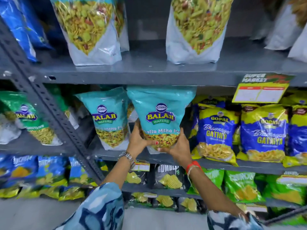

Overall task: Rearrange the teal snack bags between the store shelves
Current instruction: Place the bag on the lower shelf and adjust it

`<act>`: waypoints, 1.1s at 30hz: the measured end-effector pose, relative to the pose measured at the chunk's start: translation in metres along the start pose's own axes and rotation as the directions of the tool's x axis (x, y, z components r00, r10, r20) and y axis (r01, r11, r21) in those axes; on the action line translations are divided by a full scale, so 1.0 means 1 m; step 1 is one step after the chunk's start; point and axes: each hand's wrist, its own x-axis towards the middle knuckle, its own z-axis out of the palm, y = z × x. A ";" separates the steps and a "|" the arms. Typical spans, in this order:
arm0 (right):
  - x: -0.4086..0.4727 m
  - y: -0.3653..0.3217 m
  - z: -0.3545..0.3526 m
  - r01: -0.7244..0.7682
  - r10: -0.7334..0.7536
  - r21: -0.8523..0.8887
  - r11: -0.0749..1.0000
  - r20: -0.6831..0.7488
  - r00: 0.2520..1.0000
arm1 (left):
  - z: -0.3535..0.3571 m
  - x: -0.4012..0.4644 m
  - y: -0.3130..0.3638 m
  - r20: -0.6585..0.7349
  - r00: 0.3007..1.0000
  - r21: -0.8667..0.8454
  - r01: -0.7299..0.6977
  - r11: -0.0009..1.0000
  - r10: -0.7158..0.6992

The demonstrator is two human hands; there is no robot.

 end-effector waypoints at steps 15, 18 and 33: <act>0.030 0.047 0.031 -0.083 0.094 0.158 0.984 -0.061 0.994 | 0.002 0.057 -0.057 0.171 0.978 0.060 0.114 0.992 -0.123; 0.028 0.046 0.033 -0.064 0.076 0.181 0.981 -0.063 0.995 | 0.002 0.055 -0.059 0.216 0.970 0.023 0.108 0.994 -0.111; -0.025 -0.070 -0.045 0.425 -0.338 0.066 0.903 -0.505 0.795 | 0.012 -0.009 0.059 -0.315 0.540 0.325 -0.711 0.623 0.780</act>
